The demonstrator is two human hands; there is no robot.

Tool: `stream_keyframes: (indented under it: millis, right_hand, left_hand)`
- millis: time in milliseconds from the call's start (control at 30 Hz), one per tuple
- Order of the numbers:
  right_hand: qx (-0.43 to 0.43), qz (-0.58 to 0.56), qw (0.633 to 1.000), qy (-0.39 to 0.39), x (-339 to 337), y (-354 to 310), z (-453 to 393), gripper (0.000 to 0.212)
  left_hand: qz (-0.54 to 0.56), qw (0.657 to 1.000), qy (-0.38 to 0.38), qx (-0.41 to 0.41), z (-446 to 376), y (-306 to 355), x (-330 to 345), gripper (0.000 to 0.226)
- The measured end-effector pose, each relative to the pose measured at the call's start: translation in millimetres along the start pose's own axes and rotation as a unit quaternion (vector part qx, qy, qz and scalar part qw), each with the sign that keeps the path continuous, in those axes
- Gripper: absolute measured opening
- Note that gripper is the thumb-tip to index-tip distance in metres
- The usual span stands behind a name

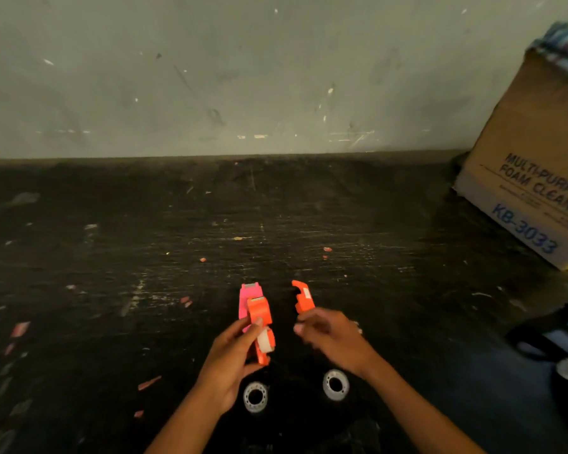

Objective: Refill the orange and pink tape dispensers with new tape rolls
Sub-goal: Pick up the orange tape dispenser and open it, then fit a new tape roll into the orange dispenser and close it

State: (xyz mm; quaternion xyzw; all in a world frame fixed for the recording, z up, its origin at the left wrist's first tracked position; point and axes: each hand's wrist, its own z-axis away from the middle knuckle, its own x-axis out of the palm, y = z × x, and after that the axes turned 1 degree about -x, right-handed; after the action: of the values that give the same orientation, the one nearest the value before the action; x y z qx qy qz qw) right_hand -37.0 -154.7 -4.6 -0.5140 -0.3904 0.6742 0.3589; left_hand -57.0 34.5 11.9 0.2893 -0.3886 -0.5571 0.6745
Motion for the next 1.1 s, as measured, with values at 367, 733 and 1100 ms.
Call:
stream_keyframes:
  millis: [367,733,1100]
  right_hand:
    - [0.009,0.011,0.996,0.09,-2.6,44.8,113.4,0.019]
    - [0.073,0.391,0.914,0.081,-31.3,82.0,79.7,0.053]
    - [-0.036,0.157,0.984,0.075,-1.3,64.5,56.5,0.044]
  left_hand:
    - [-0.01,0.999,-0.038,-0.013,38.5,-53.3,26.9,0.022]
    - [-0.014,0.999,0.038,-0.015,51.5,-62.9,21.0,0.05]
    - [0.045,0.997,0.065,-0.015,49.6,-60.0,33.0,0.024]
